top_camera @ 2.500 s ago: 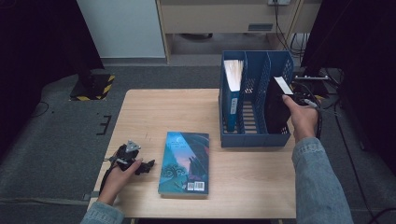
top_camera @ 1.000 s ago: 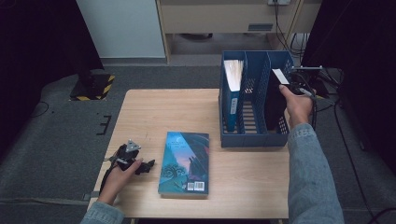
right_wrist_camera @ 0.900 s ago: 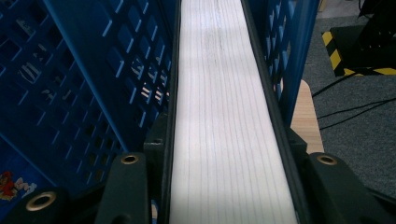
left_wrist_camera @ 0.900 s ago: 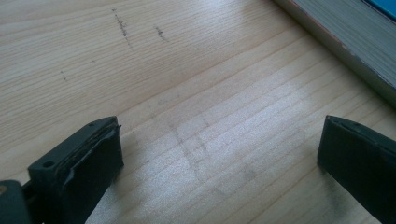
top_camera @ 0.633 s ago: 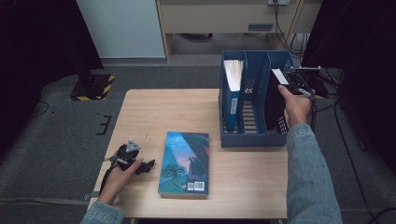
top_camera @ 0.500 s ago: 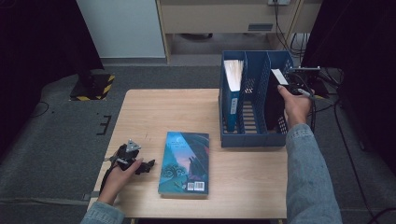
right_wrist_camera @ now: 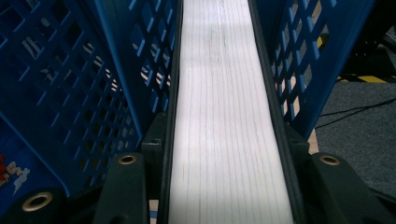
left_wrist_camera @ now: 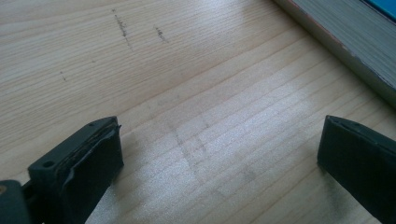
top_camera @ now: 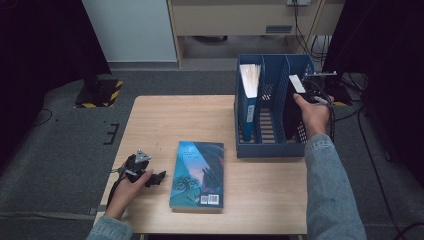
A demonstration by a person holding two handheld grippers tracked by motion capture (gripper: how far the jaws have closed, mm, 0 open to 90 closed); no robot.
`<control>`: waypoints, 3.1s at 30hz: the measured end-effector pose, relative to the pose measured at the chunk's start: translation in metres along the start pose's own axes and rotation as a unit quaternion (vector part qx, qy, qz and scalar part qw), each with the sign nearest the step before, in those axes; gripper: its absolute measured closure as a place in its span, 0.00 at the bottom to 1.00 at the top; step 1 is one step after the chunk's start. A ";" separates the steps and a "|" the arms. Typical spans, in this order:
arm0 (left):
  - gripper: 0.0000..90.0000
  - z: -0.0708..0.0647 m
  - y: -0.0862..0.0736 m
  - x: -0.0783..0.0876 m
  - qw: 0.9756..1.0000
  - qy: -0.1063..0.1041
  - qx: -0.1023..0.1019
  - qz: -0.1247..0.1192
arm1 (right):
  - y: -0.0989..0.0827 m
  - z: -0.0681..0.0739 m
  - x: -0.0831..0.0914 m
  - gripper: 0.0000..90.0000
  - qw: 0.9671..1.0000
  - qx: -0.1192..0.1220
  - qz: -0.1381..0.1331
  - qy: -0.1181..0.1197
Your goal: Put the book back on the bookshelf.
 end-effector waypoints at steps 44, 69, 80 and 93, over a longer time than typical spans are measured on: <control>0.00 0.000 0.000 0.000 1.000 0.000 0.000 0.001 | -0.023 -0.001 0.044 0.08 0.998 -0.015 -0.031 0.061; 0.00 0.000 0.001 -0.001 1.000 0.001 0.003 -0.002 | -0.117 0.012 0.084 0.06 0.993 -0.010 -0.028 0.114; 0.00 0.000 0.001 -0.001 1.000 0.002 0.003 -0.002 | -0.159 0.079 0.098 0.09 0.984 0.045 -0.041 0.166; 0.04 -0.001 0.006 0.004 1.000 -0.004 0.010 -0.007 | -0.194 0.130 0.097 0.14 0.974 0.099 -0.036 0.199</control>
Point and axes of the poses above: each handheld gripper's, and its own axes: x roughly backward along the jaws, y roughly out of its top, z roughly to its left, the point moved 2 cm from there along -x, roughly forward along the jaws, and after that the axes turned 15 degrees about -y, right-handed, at the moved point
